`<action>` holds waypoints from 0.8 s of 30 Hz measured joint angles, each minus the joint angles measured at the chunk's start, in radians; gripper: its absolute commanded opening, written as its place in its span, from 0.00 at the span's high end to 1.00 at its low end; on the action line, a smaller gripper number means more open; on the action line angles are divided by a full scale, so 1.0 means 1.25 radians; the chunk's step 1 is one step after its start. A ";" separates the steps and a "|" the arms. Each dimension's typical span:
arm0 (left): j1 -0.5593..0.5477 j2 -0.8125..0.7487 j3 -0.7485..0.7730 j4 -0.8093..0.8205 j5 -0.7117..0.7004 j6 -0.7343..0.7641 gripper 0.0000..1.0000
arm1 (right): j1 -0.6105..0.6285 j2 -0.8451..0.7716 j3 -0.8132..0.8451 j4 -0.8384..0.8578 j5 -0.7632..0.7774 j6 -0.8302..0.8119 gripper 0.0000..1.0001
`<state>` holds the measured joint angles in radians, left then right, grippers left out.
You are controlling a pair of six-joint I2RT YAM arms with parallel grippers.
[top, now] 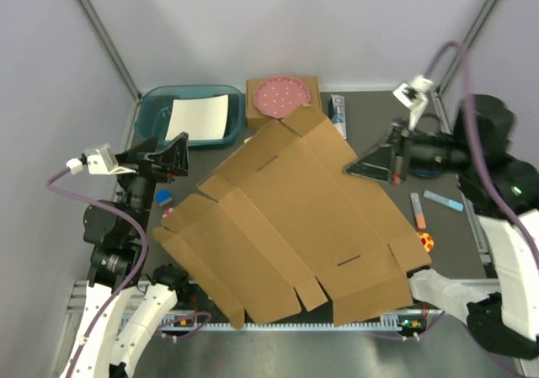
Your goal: Fold the paper box
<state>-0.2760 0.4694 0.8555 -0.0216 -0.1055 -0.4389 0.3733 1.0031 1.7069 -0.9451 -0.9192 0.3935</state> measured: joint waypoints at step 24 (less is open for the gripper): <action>0.000 0.030 -0.085 -0.030 0.025 -0.004 0.02 | 0.002 0.234 -0.205 0.080 0.799 0.042 0.16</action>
<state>-0.2760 0.5064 0.7486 -0.0589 -0.0738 -0.4438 0.3756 1.2961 1.4509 -0.8452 0.0795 0.4461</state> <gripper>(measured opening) 0.983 0.844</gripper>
